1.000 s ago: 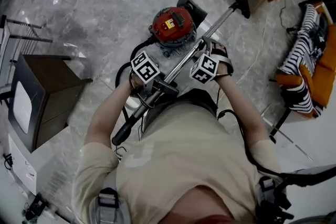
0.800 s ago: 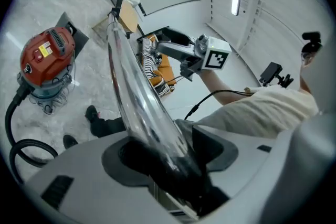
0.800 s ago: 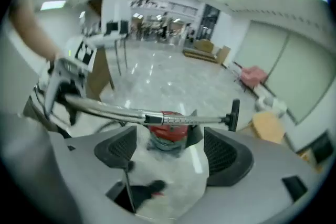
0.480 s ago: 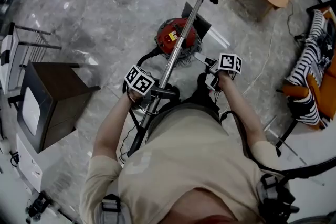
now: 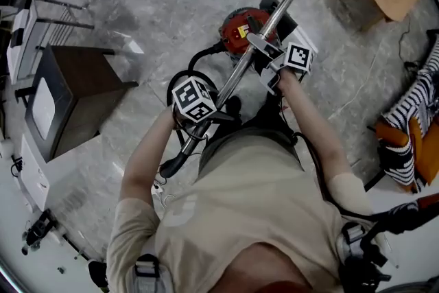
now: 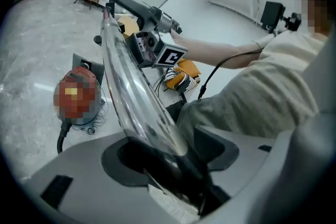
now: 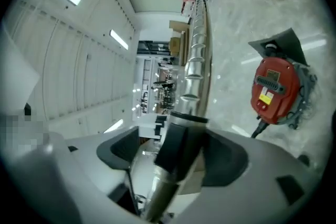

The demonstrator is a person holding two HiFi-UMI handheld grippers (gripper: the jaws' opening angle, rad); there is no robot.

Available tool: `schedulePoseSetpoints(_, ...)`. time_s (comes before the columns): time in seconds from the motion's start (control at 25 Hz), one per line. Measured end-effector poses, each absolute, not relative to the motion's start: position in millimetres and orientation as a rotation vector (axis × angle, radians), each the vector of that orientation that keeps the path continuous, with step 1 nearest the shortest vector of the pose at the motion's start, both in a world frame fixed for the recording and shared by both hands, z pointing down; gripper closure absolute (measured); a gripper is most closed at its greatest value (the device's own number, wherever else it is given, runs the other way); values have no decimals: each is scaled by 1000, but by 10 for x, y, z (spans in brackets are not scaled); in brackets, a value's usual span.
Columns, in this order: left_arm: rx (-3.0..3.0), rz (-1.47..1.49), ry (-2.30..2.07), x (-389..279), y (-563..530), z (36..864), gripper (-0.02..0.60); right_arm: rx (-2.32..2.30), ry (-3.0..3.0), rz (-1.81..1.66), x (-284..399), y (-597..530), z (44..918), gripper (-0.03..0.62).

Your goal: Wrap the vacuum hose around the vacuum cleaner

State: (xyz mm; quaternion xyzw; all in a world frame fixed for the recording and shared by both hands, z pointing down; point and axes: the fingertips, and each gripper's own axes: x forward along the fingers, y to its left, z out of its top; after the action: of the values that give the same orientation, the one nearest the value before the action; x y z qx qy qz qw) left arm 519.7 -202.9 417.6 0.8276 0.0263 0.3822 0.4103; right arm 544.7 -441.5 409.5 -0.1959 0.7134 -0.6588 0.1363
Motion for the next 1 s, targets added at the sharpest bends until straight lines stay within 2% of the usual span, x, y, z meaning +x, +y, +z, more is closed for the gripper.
schedulePoseSetpoints(0.04, 2090, 992, 66, 5180, -2012, 4210, 311, -592, 2081, -1903, 5459, -4393, 4164, 293)
schedulePoseSetpoints(0.08, 2096, 1015, 65, 5165, -2000, 4233, 311, -609, 2073, -1898, 5474, -4375, 4220, 359)
schedulePoseSetpoints(0.12, 2103, 1031, 64, 5152, -2000, 4246, 311, -617, 2048, -1893, 5485, -4372, 4247, 372)
schedulePoseSetpoints(0.48, 2301, 1055, -56, 5147, -2388, 4378, 311, -668, 2148, -1666, 5554, -4688, 3832, 385)
schedulePoseSetpoints(1.0, 2714, 937, -457, 6047, -3032, 4203, 311, -652, 2746, -1039, 5799, -4756, 2422, 387)
